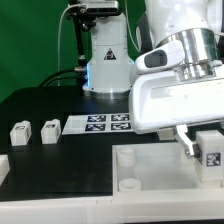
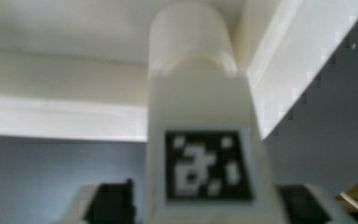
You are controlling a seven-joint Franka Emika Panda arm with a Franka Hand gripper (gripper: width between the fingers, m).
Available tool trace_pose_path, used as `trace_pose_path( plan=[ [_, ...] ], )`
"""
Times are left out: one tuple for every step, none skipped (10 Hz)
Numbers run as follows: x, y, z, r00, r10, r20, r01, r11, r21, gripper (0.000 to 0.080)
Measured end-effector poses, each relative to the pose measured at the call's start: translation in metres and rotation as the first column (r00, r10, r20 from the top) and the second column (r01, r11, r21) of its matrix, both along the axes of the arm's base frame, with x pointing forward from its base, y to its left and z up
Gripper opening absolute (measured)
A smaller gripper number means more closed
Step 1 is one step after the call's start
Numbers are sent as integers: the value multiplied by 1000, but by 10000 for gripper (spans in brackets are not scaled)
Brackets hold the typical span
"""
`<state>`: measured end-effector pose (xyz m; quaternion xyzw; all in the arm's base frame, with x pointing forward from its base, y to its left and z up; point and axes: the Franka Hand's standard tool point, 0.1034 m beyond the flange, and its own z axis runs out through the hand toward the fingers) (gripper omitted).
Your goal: Assemble one leg
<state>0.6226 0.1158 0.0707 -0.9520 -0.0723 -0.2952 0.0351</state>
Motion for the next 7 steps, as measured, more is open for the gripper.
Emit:
trace_pose_path(
  plan=[
    [0,0,0,1000,0,-1,0,1000,0,482],
    [0,0,-1,1000,0,-2,0,1000,0,619],
    [0,0,-1,1000,0,-2,0,1000,0,643],
    [-1,0,-1,1000,0,-2,0,1000,0,643],
    [-1,0,-1,1000,0,-3,0,1000,0,648],
    [-1,0,-1,1000,0,-3,0,1000,0,648],
    [-1,0,0,1000,-2,-13,2,1000,1,649]
  ],
)
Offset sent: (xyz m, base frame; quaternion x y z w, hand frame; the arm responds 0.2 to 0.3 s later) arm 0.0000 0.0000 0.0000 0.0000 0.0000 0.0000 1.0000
